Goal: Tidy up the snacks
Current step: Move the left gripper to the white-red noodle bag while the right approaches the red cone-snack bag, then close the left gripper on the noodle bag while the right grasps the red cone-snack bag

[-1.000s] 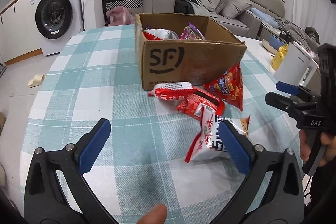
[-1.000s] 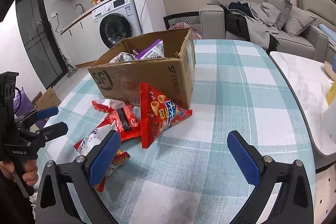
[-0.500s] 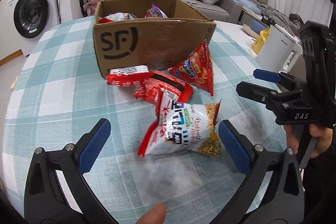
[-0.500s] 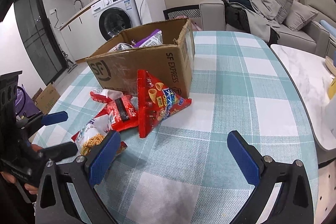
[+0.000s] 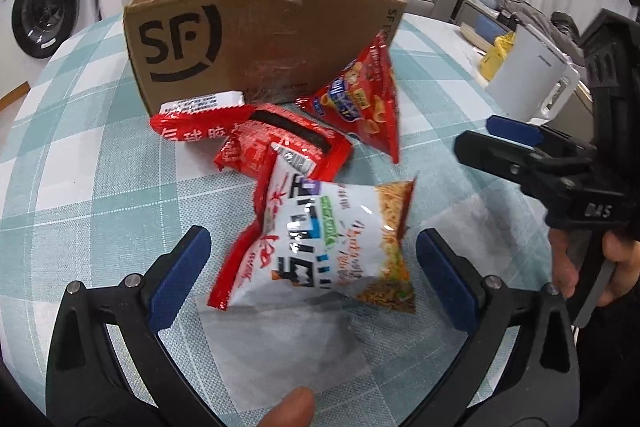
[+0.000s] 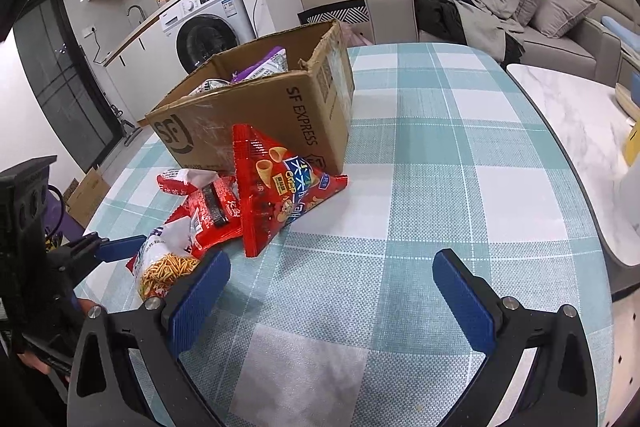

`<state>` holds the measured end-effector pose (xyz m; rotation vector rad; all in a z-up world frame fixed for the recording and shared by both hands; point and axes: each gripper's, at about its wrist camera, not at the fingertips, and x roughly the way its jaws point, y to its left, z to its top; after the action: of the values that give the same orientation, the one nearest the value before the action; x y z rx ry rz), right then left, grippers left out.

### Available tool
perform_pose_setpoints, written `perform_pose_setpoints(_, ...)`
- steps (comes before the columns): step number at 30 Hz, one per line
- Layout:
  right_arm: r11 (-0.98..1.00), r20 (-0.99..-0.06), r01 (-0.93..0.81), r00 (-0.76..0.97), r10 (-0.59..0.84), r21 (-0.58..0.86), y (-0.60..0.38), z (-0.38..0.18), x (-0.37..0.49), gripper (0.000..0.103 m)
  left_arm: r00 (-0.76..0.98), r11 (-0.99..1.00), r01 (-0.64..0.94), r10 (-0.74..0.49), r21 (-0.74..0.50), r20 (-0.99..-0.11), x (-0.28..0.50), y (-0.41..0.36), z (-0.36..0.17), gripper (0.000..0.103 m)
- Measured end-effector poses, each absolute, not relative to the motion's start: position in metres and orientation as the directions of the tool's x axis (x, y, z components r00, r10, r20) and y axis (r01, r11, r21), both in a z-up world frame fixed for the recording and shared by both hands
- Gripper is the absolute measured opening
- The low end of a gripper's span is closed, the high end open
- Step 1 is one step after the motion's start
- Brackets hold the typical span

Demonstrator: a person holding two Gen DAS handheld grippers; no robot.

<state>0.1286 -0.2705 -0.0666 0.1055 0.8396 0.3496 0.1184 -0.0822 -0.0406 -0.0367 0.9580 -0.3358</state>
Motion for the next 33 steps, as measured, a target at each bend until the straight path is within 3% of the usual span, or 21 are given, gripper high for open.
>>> perform_pose_setpoints(10,0.933,-0.718,-0.260,0.597,0.358,0.248,-0.268,-0.071,0.134,0.103,0.494,0.939,0.263,-0.328,-0.221,-0.805,0.130,-0.080,-0.056,0.102)
perform_pose_setpoints(13,0.931,-0.718,-0.262,0.593,0.364,0.255,-0.266,-0.072,0.136,0.103,0.492,0.935,0.272,-0.337,-0.226,-0.803,0.130,-0.078,-0.056,0.097)
perform_pose_setpoints(18,0.930,-0.729,-0.256,0.578,0.366,0.264,-0.263,-0.076,0.139,0.103,0.490,0.920,0.304,-0.373,-0.247,-0.788,0.126,-0.082,-0.053,0.075)
perform_pose_setpoints(21,0.927,-0.739,-0.251,0.561,0.373,0.277,-0.260,-0.079,0.143,0.103,0.505,0.915,0.322,-0.384,-0.244,-0.773,0.123,-0.082,-0.050,0.070)
perform_pose_setpoints(33,0.927,-0.747,-0.256,0.550,0.373,0.275,-0.250,-0.077,0.157,0.102,0.562,0.920,0.296,-0.386,-0.258,-0.731,0.108,-0.059,-0.038,0.065)
